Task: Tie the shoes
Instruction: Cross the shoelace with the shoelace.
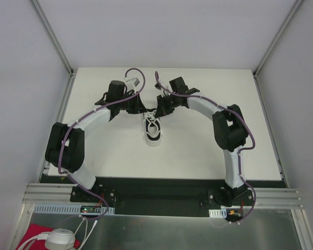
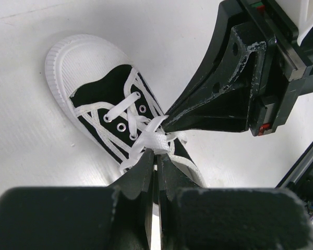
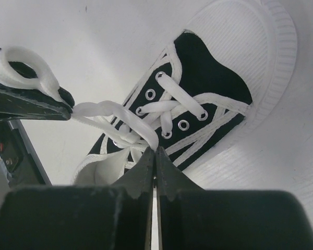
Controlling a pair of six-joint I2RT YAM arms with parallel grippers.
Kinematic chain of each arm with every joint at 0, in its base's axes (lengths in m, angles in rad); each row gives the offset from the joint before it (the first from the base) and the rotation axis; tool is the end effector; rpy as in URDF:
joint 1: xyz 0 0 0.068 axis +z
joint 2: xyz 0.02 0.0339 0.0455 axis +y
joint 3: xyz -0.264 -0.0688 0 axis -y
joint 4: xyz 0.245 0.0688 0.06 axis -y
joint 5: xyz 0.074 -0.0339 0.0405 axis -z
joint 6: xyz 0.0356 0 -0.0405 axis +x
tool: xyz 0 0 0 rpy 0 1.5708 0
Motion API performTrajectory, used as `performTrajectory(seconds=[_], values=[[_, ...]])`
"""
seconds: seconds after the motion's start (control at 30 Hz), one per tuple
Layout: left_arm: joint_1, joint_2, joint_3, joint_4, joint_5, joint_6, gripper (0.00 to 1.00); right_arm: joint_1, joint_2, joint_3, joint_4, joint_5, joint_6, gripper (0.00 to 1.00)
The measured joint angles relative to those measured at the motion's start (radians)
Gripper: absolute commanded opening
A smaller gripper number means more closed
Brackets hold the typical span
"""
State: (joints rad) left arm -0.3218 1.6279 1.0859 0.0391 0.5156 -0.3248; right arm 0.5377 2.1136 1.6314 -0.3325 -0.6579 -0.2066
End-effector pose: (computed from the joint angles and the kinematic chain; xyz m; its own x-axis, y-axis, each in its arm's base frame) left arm 0.3434 -0.1330 0.2515 -0.6519 -0.0753 -0.7545 0.5033 0.7013 -0.5048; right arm 0.3937 0.2601 0.2048 -0.4545 -0.4600 -0.7627 -0.8775 0.3784 0.2946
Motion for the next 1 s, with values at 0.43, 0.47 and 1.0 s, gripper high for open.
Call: performTrajectory(seconds=[0.43,0.47,1.0], values=[[0.0,-0.007,0.0,0.0,0.002,0.0,0.0,0.026,-0.106,-0.204,0.189,0.172,0.077,0.01],[0.0,-0.007,0.0,-0.001,0.004,0.0,0.0,0.035,-0.117,-0.219,0.206,0.191,0.084,0.01],[0.0,-0.061,-0.036,-0.001,0.006,-0.005,0.0,0.183,-0.217,-0.299,0.334,0.607,0.05,0.01]])
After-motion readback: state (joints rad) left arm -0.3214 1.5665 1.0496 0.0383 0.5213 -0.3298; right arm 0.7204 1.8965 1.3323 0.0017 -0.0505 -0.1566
